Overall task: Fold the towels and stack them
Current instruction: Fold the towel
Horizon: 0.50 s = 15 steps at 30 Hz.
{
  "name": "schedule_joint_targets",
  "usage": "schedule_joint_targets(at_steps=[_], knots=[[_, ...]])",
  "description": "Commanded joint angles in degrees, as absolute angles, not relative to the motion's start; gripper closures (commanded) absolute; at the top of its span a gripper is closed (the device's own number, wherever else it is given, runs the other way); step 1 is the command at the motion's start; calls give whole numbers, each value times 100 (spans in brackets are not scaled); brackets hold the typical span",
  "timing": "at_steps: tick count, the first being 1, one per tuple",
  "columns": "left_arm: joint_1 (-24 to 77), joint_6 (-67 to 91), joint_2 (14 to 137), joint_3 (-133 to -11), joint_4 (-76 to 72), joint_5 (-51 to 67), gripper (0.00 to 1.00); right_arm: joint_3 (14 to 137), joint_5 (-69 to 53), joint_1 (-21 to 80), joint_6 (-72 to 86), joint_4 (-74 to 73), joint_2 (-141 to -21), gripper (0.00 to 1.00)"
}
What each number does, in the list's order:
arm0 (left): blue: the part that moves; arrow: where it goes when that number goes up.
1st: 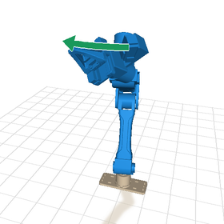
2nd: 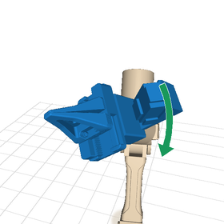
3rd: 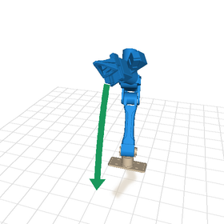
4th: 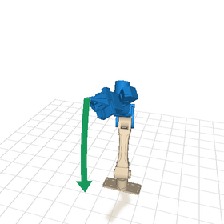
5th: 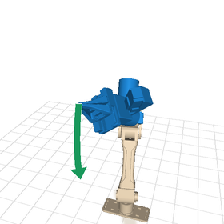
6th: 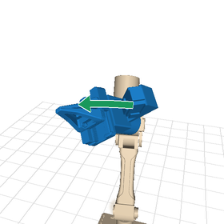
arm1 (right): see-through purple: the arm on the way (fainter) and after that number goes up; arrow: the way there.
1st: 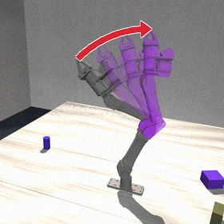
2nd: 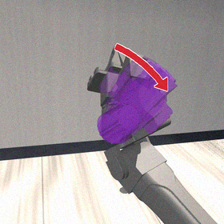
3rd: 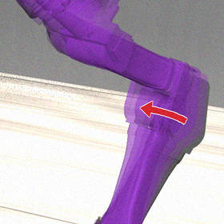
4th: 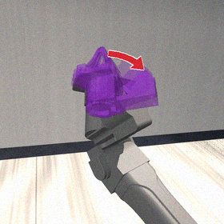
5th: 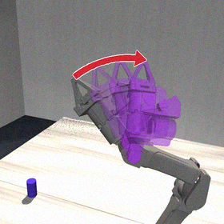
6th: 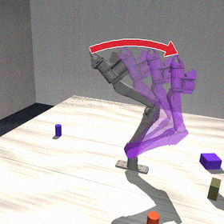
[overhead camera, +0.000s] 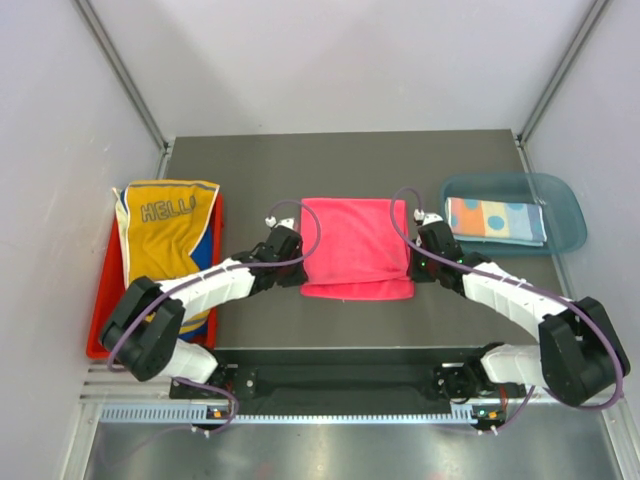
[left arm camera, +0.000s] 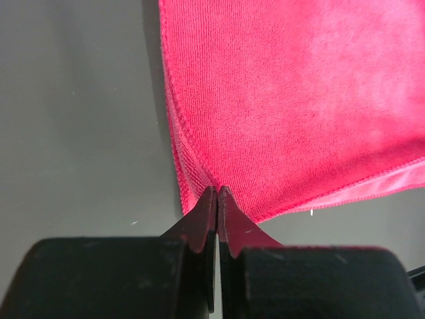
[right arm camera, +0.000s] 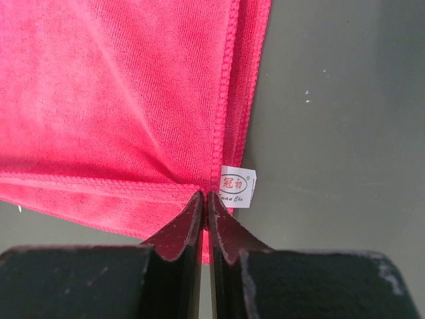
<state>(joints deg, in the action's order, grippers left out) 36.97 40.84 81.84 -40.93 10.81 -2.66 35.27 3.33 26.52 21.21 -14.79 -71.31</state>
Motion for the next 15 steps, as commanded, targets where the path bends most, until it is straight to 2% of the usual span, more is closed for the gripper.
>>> schedule_joint_targets(at_steps=[1, 9, 15], knots=[[3727, 4113, 7726, -4279, 1159, -509, 100, 3779, 474, 2681, 2101, -1467, -6935, 95], [3718, 4052, 7137, -4509, 1643, -650, 100, 4069, 738, 2681, 1995, -1836, -6531, 96], [3718, 4096, 7110, -4404, 1653, -607, 100, 3833, 686, 2681, 2056, -1767, -6434, 95]])
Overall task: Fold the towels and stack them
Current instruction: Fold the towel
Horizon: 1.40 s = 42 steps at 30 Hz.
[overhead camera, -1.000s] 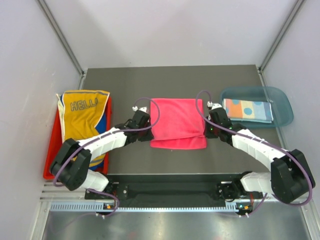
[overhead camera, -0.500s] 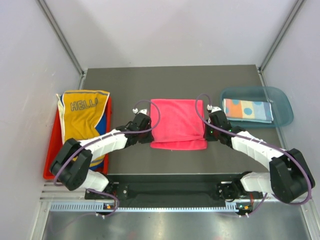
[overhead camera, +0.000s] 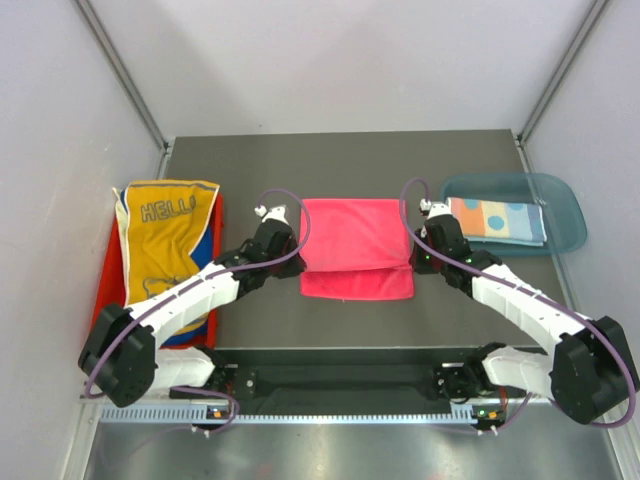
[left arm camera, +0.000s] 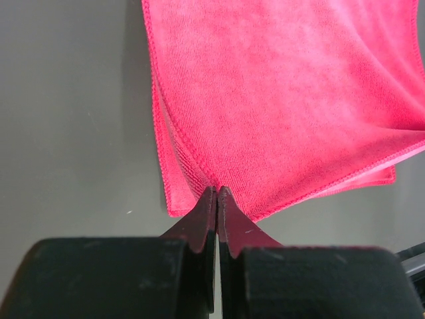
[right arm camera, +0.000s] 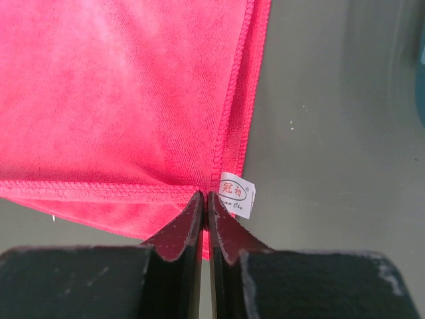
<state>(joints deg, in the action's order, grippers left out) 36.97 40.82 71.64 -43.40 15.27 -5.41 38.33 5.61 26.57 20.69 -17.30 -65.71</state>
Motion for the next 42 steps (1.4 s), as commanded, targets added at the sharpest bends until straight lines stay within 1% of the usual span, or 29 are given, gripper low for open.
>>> schedule_joint_targets(at_steps=[1, 7, 10, 11, 13, 14, 16, 17, 19, 20, 22, 27, 34, 42], knots=[[3726, 4113, 7119, -4325, 1618, -572, 100, 3780, 677, 2681, 2065, -1741, -6434, 95], [3735, 4192, 7277, -3956, 1284, -457, 100, 3402, 510, 2707, 2180, -1451, -6469, 94], [3770, 4245, 7409, -3780, 1038, -378, 100, 3217, 431, 2725, 2224, -1310, -6495, 90], [3779, 4254, 7453, -3753, 994, -326, 99, 3182, 422, 2725, 2232, -1292, -6495, 87], [3849, 4289, 7550, -3683, 888, -299, 94, 3094, 369, 2725, 2250, -1248, -6495, 83], [3876, 4306, 7576, -3665, 870, -325, 85, 3085, 369, 2725, 2267, -1274, -6452, 78], [3937, 4298, 7576, -3639, 870, -325, 80, 3050, 343, 2733, 2276, -1327, -6329, 73], [3955, 4298, 7541, -3639, 888, -325, 76, 3059, 351, 2733, 2294, -1379, -6163, 71], [3973, 4289, 7383, -3647, 949, -325, 71, 3102, 395, 2733, 2320, -1546, -5995, 70], [3973, 4289, 7339, -3656, 967, -316, 71, 3163, 387, 2733, 2338, -1573, -5864, 65], [3973, 4237, 7234, -3735, 1141, -299, 70, 3243, 395, 2742, 2347, -1643, -5827, 63], [3973, 4201, 7154, -3919, 1283, -378, 73, 3349, 439, 2873, 2469, -1573, -6204, 63], [3981, 4201, 7268, -4183, 1389, -439, 75, 3094, 553, 3006, 2794, -1266, -6617, 63], [3981, 4192, 7426, -4227, 1380, -615, 74, 3015, 501, 3085, 3050, -915, -6961, 63]])
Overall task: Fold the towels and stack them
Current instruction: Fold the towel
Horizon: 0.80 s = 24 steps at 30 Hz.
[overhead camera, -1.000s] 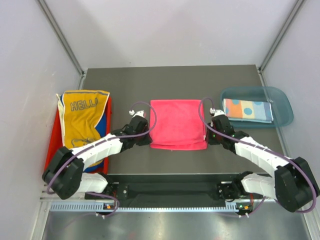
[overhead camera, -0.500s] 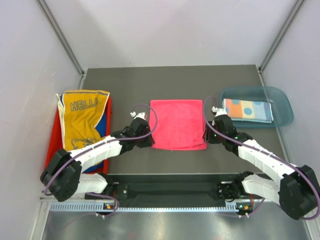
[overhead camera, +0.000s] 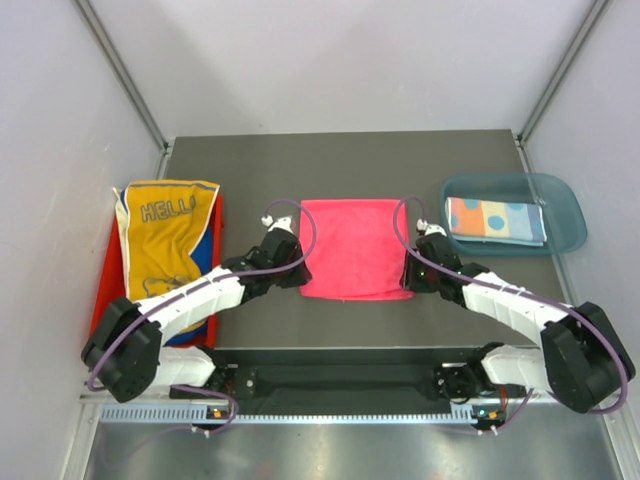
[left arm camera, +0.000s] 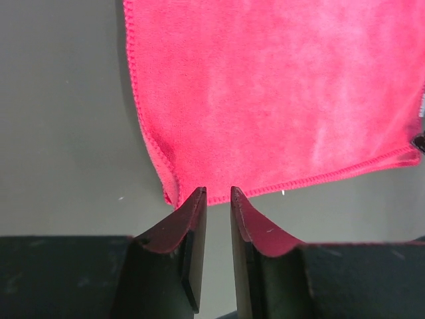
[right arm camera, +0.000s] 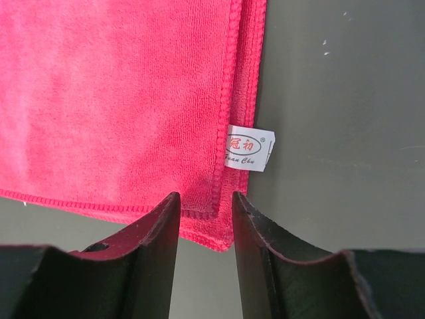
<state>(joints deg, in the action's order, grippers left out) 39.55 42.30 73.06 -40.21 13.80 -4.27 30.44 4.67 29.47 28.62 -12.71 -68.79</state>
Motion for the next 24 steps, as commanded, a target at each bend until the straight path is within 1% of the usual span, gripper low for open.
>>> schedule_joint_targets(at_steps=[1, 7, 9, 12, 14, 15, 18, 21, 22, 24], knots=[[3990, 4184, 7531, -4236, 1371, -667, 74, 2989, 492, 3094, 3093, -897, -6996, 63], [3981, 4140, 7848, -4087, 1204, -940, 76, 2927, 501, 3129, 3260, -791, -7049, 62], [3981, 4131, 7919, -4061, 1204, -975, 78, 2935, 492, 3138, 3296, -774, -7058, 62], [3981, 4113, 7989, -4008, 1187, -1011, 82, 2900, 475, 3146, 3340, -773, -7049, 67], [3981, 4122, 7980, -3964, 1160, -1020, 83, 2865, 483, 3155, 3357, -773, -6996, 71], [3981, 4113, 7963, -3955, 1160, -1037, 85, 2839, 475, 3164, 3375, -765, -6970, 75], [3982, 4113, 7980, -3938, 1169, -1020, 86, 2821, 448, 3164, 3392, -738, -6970, 77], [3981, 4122, 7980, -3903, 1160, -1020, 87, 2804, 483, 3173, 3393, -764, -6961, 83], [3981, 4113, 7963, -3902, 1169, -1020, 91, 2795, 501, 3173, 3419, -773, -6900, 87], [3981, 4105, 7937, -3920, 1204, -1046, 92, 2804, 545, 3173, 3410, -852, -6812, 92]])
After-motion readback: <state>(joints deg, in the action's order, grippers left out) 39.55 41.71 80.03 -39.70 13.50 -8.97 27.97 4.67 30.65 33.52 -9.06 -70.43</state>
